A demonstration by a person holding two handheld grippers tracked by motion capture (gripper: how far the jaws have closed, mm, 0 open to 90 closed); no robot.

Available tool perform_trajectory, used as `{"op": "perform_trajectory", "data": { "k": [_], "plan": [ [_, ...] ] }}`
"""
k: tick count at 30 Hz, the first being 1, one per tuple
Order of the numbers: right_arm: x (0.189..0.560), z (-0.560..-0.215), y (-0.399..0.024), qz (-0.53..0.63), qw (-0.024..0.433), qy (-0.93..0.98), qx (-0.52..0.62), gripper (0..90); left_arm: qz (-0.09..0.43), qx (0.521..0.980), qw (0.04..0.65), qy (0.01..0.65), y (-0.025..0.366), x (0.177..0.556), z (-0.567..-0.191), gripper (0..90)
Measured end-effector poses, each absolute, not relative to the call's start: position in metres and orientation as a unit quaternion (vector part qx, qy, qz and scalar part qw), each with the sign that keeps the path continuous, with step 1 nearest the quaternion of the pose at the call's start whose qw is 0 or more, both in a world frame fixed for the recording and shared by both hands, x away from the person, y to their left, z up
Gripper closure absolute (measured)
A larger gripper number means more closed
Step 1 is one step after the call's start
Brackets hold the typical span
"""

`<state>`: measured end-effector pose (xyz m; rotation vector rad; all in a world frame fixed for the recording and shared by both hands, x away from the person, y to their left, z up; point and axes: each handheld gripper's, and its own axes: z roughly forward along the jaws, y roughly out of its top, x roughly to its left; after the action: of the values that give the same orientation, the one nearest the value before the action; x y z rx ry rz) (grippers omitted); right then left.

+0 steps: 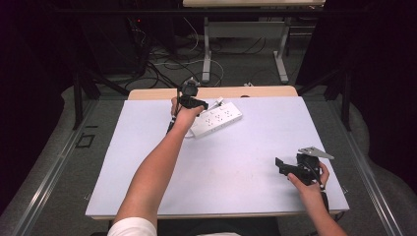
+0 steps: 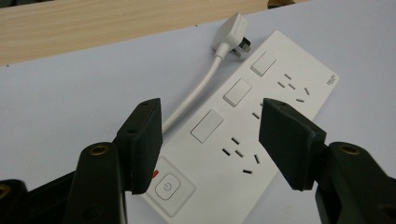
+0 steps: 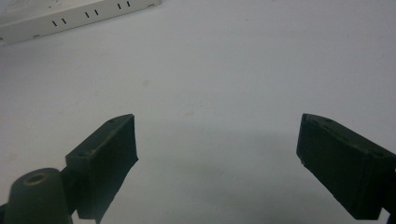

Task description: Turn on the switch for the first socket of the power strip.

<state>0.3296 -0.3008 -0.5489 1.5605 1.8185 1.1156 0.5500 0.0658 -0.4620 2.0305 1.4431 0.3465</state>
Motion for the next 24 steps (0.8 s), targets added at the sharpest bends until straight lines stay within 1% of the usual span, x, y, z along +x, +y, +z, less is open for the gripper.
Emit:
{"op": "perform_trajectory", "data": {
  "k": [10,16,24],
  "plan": [
    [0.329,-0.549,-0.299,0.41,0.25,0.663,0.575,12.3,0.126,0.781,0.326,0.518,0.068,0.539,-0.448,38.7],
    [0.329,-0.549,-0.301,0.409,0.25,0.666,0.572,12.5,0.115,0.808,0.323,0.48,0.066,0.528,-0.442,36.7],
    [0.329,-0.549,-0.3,0.408,0.251,0.666,0.572,12.7,0.107,0.822,0.334,0.448,0.07,0.508,-0.432,32.5]
  ]
}}
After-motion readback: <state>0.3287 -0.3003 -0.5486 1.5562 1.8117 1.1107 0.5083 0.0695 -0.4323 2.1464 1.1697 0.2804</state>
